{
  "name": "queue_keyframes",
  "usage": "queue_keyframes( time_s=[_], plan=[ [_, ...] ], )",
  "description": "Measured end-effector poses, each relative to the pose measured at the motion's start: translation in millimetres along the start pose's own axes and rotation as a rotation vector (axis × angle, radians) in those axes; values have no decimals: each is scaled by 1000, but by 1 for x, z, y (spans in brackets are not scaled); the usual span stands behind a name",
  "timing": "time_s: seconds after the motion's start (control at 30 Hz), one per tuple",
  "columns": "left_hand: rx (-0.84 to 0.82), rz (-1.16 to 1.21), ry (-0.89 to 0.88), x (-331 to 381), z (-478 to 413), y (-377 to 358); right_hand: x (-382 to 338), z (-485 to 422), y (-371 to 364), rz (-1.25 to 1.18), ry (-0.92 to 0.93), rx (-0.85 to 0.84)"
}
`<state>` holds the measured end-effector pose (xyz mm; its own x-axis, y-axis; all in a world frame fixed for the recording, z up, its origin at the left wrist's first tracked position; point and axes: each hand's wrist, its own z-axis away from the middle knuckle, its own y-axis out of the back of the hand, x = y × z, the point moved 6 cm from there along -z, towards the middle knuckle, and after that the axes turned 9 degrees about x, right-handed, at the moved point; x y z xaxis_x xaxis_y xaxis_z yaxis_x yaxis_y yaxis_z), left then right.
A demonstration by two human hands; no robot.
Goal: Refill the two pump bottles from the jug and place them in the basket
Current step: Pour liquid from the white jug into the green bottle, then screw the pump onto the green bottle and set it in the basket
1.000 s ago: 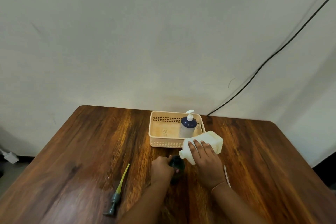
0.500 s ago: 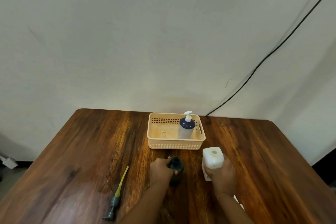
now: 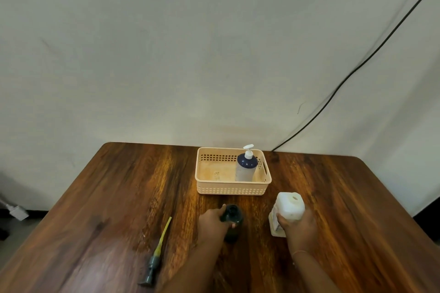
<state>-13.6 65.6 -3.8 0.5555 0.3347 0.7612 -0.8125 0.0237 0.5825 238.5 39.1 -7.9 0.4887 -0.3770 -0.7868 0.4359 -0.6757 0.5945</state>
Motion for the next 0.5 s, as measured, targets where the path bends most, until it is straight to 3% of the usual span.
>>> queue_keyframes(
  time_s=[0.2, 0.37, 0.43, 0.5],
  plan=[
    [9, 151, -5, -3, 10, 4, -11, 8, 3, 73, 5, 24],
    [139, 107, 39, -25, 5, 35, -77, 68, 2, 39, 395, 122],
    [292, 49, 85, -46, 2, 59, -99, 108, -15, -1, 556, 32],
    [440, -4, 157, -72, 4, 84, -115, 146, -44, -7, 638, -242]
  ],
)
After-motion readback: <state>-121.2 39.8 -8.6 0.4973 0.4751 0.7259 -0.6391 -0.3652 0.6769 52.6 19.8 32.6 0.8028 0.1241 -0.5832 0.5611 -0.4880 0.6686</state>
